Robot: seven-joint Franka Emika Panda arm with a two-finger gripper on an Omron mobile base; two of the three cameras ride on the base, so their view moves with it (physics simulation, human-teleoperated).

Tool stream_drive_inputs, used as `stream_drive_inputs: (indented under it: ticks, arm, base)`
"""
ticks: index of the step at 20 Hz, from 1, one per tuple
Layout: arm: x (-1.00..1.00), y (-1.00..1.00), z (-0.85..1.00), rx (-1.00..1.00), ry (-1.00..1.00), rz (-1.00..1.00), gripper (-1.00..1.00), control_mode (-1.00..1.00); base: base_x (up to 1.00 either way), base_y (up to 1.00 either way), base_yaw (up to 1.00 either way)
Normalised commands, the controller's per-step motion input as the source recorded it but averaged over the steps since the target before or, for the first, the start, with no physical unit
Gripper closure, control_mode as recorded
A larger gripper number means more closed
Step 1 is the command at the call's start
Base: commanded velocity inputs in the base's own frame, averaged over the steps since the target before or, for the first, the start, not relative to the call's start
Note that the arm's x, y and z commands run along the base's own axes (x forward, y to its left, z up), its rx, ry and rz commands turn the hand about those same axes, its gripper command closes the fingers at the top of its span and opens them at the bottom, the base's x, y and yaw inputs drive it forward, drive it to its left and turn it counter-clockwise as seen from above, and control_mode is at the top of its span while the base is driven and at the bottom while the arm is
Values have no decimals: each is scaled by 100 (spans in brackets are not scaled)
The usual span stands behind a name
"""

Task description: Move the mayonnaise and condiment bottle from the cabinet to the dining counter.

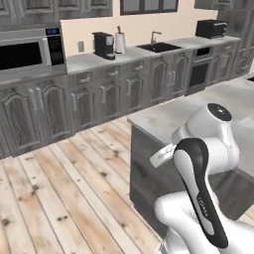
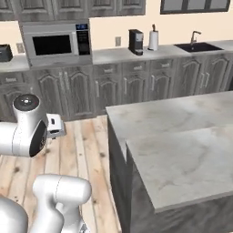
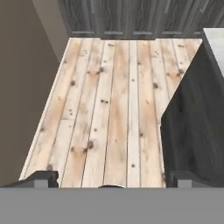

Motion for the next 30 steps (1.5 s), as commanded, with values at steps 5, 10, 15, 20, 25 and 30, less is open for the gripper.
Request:
stream_drive_inputs:
  ticks: [5, 10, 15, 20, 25, 30]
  arm:
    - [0, 0, 0, 0, 0, 0, -100, 100]
    - [0, 0, 0, 0, 0, 0, -100, 100]
    - [0, 0, 0, 0, 0, 0, -100, 100]
    - [0, 0, 0, 0, 0, 0, -100, 100]
    - [0, 0, 0, 0, 0, 0, -100, 100]
    - [0, 0, 0, 0, 0, 0, -100, 100]
  base:
    - [67, 100, -30]
    - [69, 100, -30]
    - [75, 94, -29]
    - [89, 52, -28]
    - [86, 35, -35]
    - [85, 32, -43]
